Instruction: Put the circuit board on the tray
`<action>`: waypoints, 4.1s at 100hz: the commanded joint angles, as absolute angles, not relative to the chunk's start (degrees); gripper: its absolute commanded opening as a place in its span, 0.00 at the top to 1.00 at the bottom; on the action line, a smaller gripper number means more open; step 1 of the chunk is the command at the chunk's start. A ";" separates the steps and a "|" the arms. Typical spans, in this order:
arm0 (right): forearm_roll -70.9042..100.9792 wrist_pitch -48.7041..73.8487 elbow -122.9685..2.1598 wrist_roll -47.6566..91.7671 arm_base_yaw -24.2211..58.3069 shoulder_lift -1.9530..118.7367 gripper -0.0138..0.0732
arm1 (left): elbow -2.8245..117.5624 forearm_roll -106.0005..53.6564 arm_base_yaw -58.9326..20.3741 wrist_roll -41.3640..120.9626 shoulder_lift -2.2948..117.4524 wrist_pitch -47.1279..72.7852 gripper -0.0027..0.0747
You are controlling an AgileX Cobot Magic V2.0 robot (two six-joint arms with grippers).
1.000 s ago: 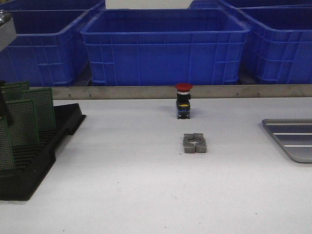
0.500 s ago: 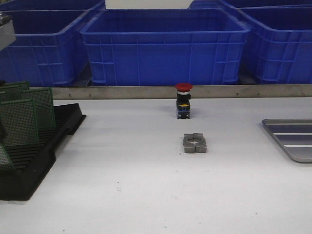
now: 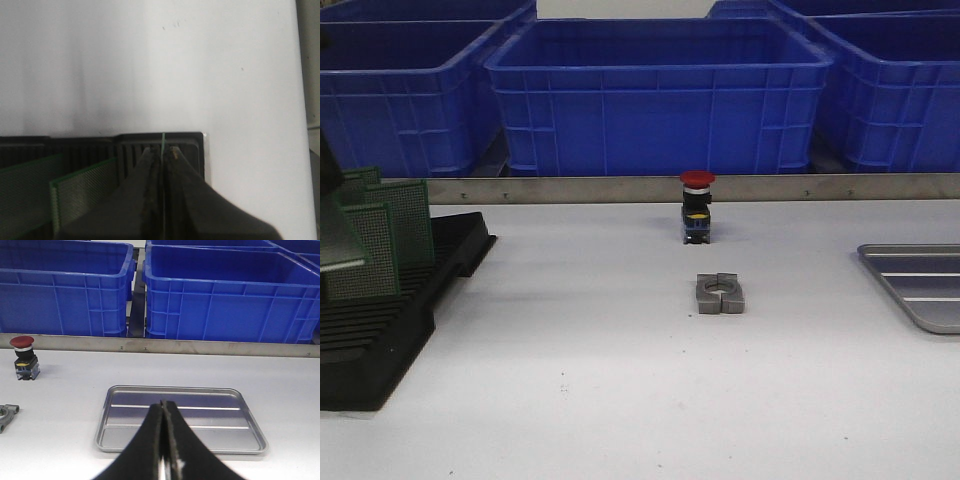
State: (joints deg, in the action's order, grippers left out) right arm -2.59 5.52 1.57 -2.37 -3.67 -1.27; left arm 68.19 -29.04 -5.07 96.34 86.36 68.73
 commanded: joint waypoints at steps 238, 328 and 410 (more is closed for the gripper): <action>51.24 38.42 -32.95 57.91 6.67 43.79 0.21 | 71.97 -73.82 -27.80 96.18 94.84 70.50 0.99; 63.10 44.12 -45.70 73.74 20.55 73.06 0.51 | 71.97 -73.82 -27.80 96.18 94.84 70.50 0.99; 62.84 49.39 -45.99 69.76 14.26 73.55 0.91 | 78.98 -70.85 -23.63 94.17 94.84 70.09 0.26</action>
State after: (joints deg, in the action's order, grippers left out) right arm 60.16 47.37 -44.19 71.32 17.36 74.64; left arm 75.56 -67.50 -25.91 95.42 97.00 68.85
